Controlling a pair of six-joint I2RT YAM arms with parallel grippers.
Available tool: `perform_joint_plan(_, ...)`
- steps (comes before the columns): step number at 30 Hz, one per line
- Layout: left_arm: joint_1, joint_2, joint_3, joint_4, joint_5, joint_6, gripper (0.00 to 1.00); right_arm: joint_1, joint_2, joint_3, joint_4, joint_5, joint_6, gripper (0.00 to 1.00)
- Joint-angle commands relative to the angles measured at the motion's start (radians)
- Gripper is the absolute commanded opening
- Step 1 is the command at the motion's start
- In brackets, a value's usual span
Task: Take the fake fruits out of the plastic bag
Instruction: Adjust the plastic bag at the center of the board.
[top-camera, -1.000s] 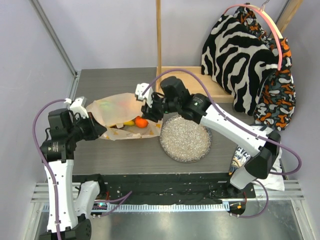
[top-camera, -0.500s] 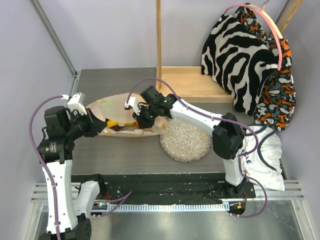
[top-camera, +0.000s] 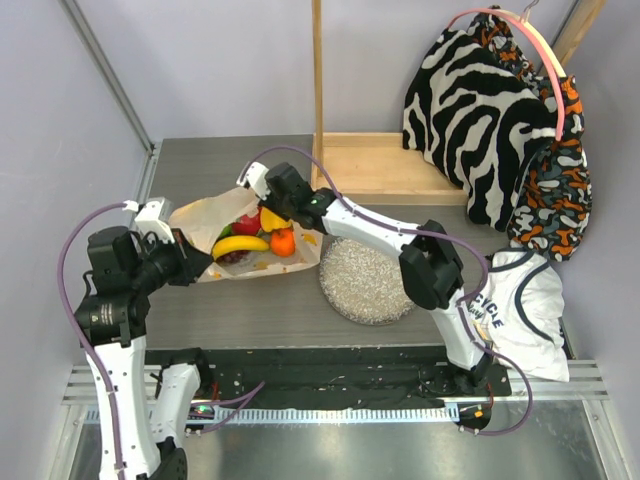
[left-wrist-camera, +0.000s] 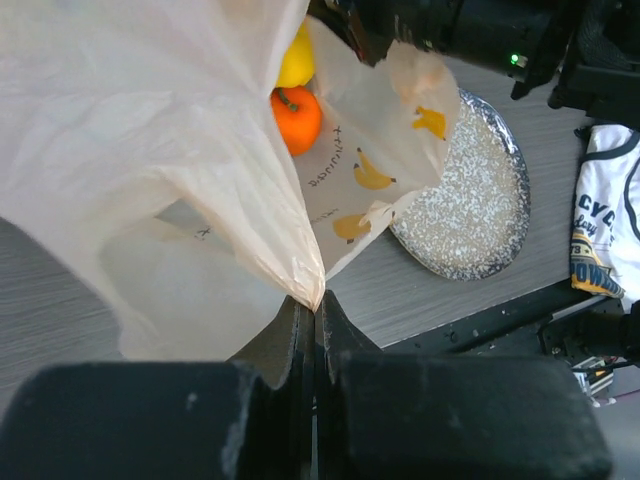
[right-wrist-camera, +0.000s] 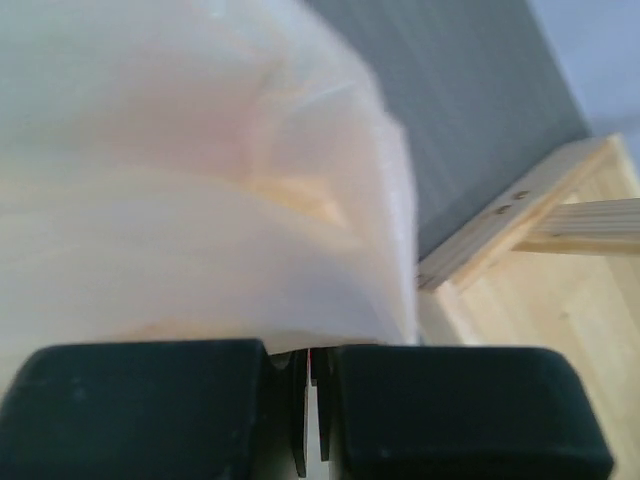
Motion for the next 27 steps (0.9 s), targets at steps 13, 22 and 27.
perform_joint_plan(13, 0.020, 0.020, -0.039, 0.059, 0.017, -0.013, 0.00, 0.048, -0.166, -0.017, 0.131, 0.193, -0.092, 0.15)
perform_joint_plan(22, 0.020, 0.037, -0.028, 0.074, 0.017, -0.030, 0.00, 0.057, -0.391, -0.117, -0.142, -0.338, 0.047, 0.49)
perform_joint_plan(27, 0.023, 0.033, -0.024, 0.080, 0.017, -0.039, 0.00, 0.062, -0.333, -0.139, -0.165, -0.379, 0.124, 0.30)
